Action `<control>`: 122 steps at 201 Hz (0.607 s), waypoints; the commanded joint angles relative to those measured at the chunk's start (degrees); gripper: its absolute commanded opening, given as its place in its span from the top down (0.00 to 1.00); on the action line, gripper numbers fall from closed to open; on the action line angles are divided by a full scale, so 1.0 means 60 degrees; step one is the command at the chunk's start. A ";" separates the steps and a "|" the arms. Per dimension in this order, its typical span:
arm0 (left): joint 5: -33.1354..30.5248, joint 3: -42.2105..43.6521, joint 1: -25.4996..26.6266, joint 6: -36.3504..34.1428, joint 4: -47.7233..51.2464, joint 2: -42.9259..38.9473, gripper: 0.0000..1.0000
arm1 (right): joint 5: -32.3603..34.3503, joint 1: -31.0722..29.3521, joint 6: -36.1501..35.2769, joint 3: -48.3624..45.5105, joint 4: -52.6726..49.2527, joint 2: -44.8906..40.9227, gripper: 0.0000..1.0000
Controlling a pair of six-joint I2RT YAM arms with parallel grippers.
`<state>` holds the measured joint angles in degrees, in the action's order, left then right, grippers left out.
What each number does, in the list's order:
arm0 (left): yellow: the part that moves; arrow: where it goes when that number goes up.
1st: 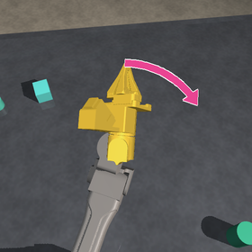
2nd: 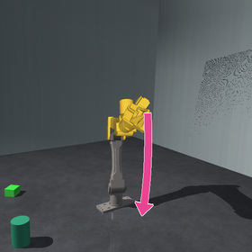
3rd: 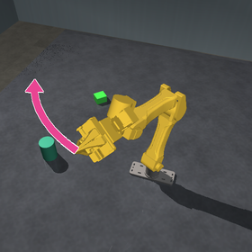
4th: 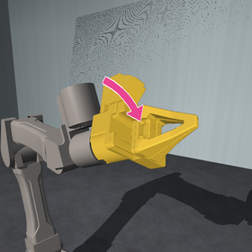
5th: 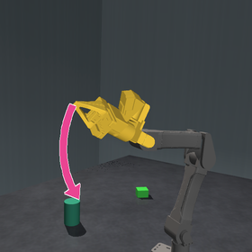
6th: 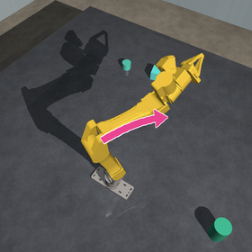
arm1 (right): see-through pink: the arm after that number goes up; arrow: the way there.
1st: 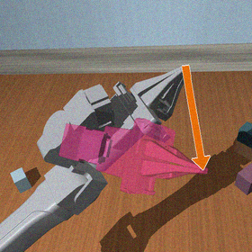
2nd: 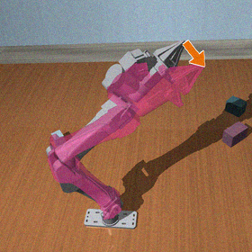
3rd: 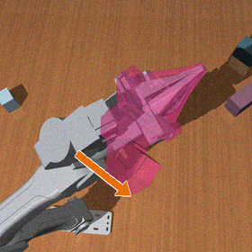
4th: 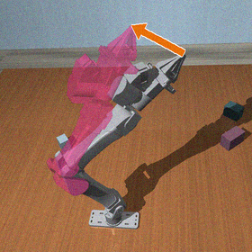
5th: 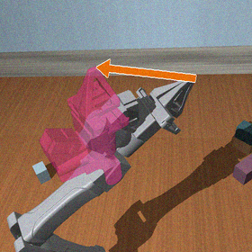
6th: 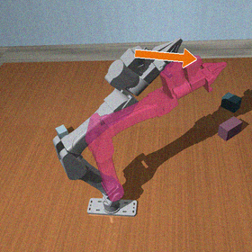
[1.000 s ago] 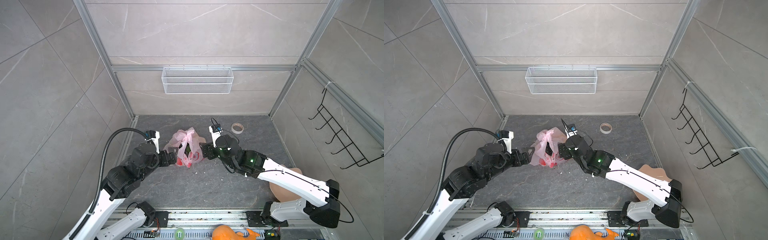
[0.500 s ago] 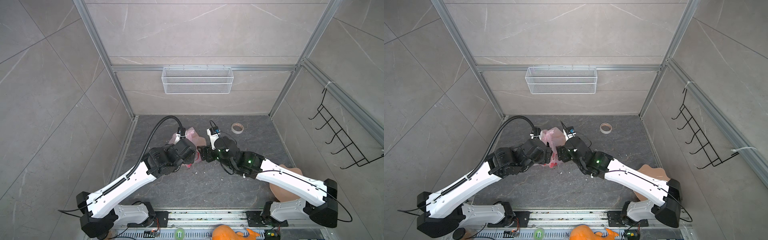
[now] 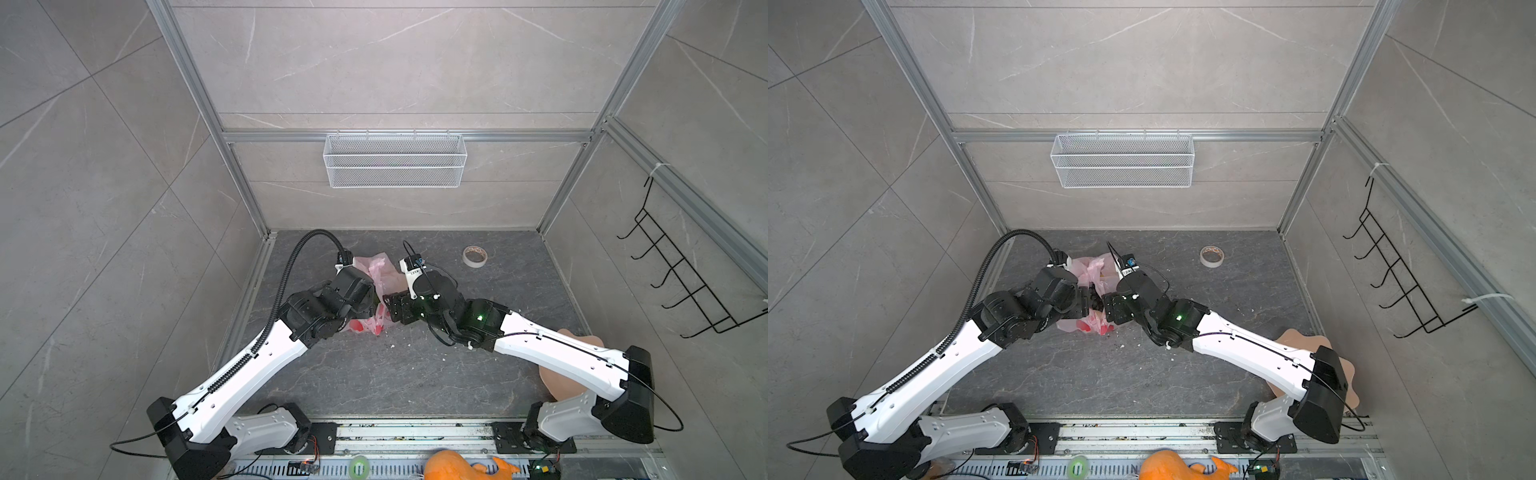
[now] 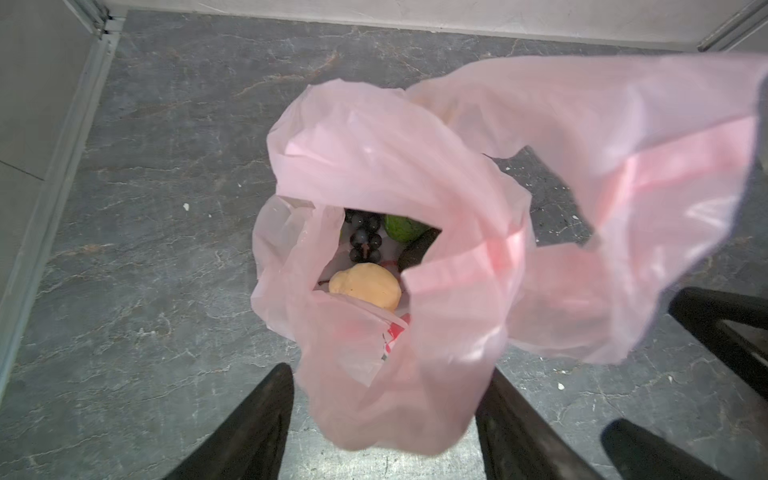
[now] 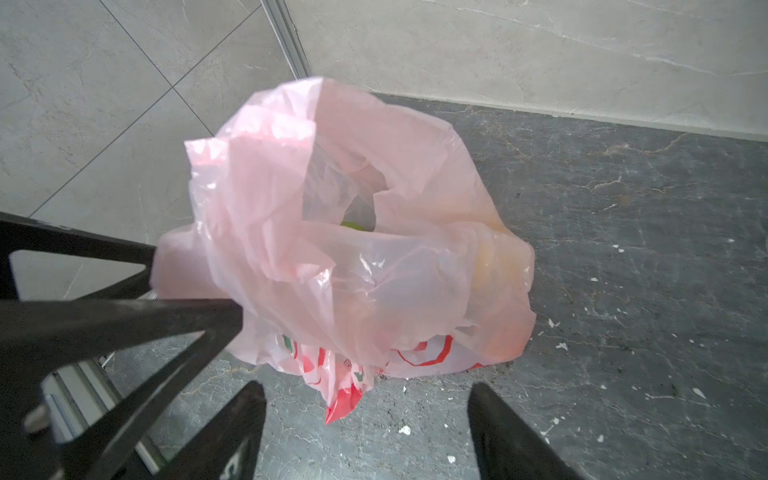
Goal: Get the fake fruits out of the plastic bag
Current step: 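Grasp the bag's opening with the left gripper while the right gripper holds the other side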
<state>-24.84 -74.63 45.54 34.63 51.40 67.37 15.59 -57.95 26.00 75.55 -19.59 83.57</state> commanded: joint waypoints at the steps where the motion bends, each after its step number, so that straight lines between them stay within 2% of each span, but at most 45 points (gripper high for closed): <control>1: 0.0405 -0.0037 -0.0270 -0.0101 -0.0393 0.0054 0.30 | -0.0188 -0.0082 0.0053 0.0498 0.0219 0.0440 0.21; 45: 0.0604 0.0696 -0.1106 0.0251 -0.0688 -0.0569 0.45 | 0.0052 -0.0196 -0.0173 0.1516 -0.0117 0.1457 0.21; 81: 0.0903 0.1102 -0.1485 0.0328 -0.0859 -0.0950 0.61 | 0.1295 -0.0199 -0.0095 0.2934 -0.1103 0.2585 0.23; 98: 0.0886 0.1290 -0.1553 0.0411 -0.0963 -0.1133 0.67 | 0.1701 -0.0199 -0.0161 0.3744 -0.1541 0.3245 0.33; 110: 0.0944 0.1411 -0.1615 0.0431 -0.1063 -0.1234 0.70 | 0.1888 -0.0200 -0.0187 0.4424 -0.2064 0.3670 0.44; 122: 0.0996 0.1491 -0.1689 0.0467 -0.1109 -0.1315 0.74 | 0.1927 -0.0199 -0.0192 0.4808 -0.2272 0.3883 0.52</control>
<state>-20.16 -66.46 36.29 36.53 46.96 61.34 23.07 -58.92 25.56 98.91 -26.98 103.72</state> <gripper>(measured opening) 0.291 0.539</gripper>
